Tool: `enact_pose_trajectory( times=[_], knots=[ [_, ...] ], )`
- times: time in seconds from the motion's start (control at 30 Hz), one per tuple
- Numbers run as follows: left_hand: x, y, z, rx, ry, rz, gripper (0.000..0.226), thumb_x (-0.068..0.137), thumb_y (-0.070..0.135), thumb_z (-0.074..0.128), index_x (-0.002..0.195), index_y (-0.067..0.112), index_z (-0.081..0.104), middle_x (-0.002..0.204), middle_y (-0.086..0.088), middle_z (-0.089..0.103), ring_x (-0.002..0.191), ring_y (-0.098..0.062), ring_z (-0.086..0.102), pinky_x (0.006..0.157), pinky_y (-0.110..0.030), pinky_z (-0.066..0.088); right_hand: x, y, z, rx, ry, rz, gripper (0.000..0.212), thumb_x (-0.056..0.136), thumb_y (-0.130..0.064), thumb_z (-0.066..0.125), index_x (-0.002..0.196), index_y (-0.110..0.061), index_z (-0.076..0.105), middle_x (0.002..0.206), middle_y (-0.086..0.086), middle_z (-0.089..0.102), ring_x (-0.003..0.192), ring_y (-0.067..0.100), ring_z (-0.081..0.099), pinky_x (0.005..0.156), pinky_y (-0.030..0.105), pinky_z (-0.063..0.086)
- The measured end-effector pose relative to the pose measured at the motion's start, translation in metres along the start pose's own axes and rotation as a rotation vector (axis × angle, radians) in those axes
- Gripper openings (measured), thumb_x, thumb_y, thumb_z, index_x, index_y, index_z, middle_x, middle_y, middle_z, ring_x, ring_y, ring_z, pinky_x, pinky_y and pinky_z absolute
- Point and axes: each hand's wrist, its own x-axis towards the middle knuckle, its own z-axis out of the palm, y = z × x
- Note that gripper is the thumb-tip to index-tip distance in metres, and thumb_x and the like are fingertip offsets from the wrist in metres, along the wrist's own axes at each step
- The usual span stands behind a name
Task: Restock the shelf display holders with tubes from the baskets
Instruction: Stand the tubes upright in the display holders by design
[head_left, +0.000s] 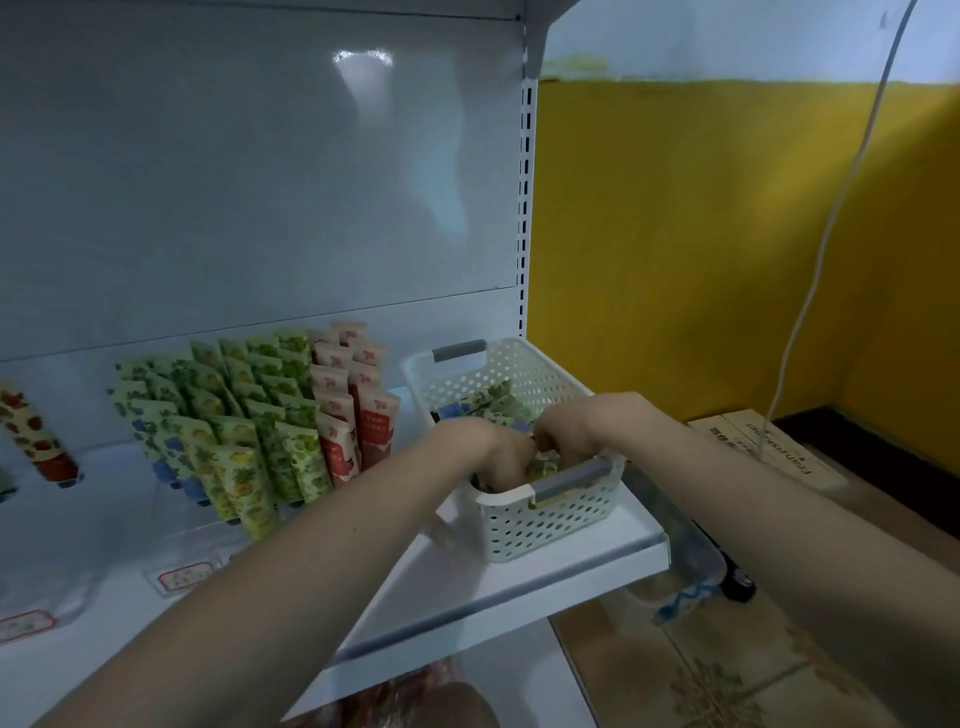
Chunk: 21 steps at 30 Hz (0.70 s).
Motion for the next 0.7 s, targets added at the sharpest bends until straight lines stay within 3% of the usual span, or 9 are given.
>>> enact_pose_trajectory(
  times=[0.2, 0.27, 0.33, 0.4, 0.47, 0.57, 0.7],
  knots=[
    [0.016, -0.003, 0.009, -0.006, 0.055, -0.028, 0.038, 0.09, 0.007, 0.045, 0.128, 0.002, 0.047, 0.106, -0.01, 0.053, 0.084, -0.022, 0.046, 0.071, -0.032, 0.04, 0.004, -0.003, -0.002, 0.065, 0.01, -0.035, 0.031, 0.084, -0.01, 0.062, 0.115, -0.006, 0.059, 0.11, 0.011, 0.064, 0.087, 0.023, 0.06, 0.083, 0.032, 0.053],
    [0.014, -0.001, 0.009, -0.016, 0.059, -0.036, 0.036, 0.091, 0.006, 0.043, 0.126, 0.001, 0.047, 0.113, -0.012, 0.055, 0.086, -0.022, 0.048, 0.073, -0.032, 0.04, 0.0, -0.003, -0.003, 0.046, 0.034, -0.041, 0.03, 0.085, -0.012, 0.062, 0.114, -0.004, 0.059, 0.104, 0.008, 0.062, 0.088, 0.023, 0.059, 0.074, 0.026, 0.052],
    [0.011, 0.001, 0.009, 0.005, 0.057, -0.046, 0.023, 0.092, 0.006, 0.043, 0.113, 0.001, 0.048, 0.096, -0.009, 0.053, 0.077, -0.021, 0.047, 0.071, -0.031, 0.038, -0.005, -0.002, -0.005, 0.039, 0.079, -0.03, 0.024, 0.085, -0.011, 0.062, 0.108, -0.003, 0.058, 0.095, 0.007, 0.055, 0.079, 0.02, 0.052, 0.055, 0.019, 0.042],
    [0.008, 0.003, 0.007, 0.012, 0.079, -0.058, 0.009, 0.09, 0.005, 0.046, 0.099, 0.005, 0.046, 0.077, -0.005, 0.045, 0.067, -0.02, 0.043, 0.064, -0.029, 0.036, -0.008, -0.002, -0.008, 0.037, 0.135, -0.015, 0.022, 0.083, -0.013, 0.068, 0.101, -0.006, 0.058, 0.092, 0.006, 0.055, 0.074, 0.018, 0.051, 0.046, 0.017, 0.036],
    [0.005, 0.003, 0.005, -0.034, 0.126, -0.077, 0.001, 0.087, 0.006, 0.05, 0.087, 0.007, 0.05, 0.071, -0.006, 0.045, 0.064, -0.02, 0.042, 0.053, -0.025, 0.034, -0.013, -0.001, -0.011, 0.031, 0.182, -0.004, 0.029, 0.079, -0.019, 0.073, 0.101, -0.006, 0.059, 0.092, 0.006, 0.058, 0.076, 0.019, 0.053, 0.047, 0.019, 0.035],
    [-0.002, -0.001, -0.001, -0.158, 0.197, -0.111, 0.02, 0.078, 0.005, 0.055, 0.062, 0.011, 0.045, 0.057, -0.005, 0.044, 0.049, -0.017, 0.04, 0.039, -0.02, 0.03, -0.02, 0.004, -0.017, 0.059, 0.298, 0.003, 0.037, 0.076, -0.025, 0.076, 0.102, -0.008, 0.056, 0.098, 0.004, 0.059, 0.083, 0.02, 0.053, 0.055, 0.023, 0.038],
    [-0.008, -0.002, -0.004, -0.344, 0.198, -0.151, 0.017, 0.069, -0.001, 0.06, 0.062, 0.009, 0.049, 0.053, -0.006, 0.049, 0.045, -0.016, 0.044, 0.034, -0.015, 0.032, -0.031, 0.003, -0.023, -0.029, 0.421, 0.032, 0.037, 0.078, -0.027, 0.074, 0.105, -0.012, 0.054, 0.104, 0.003, 0.06, 0.092, 0.021, 0.056, 0.065, 0.029, 0.04]
  ],
)
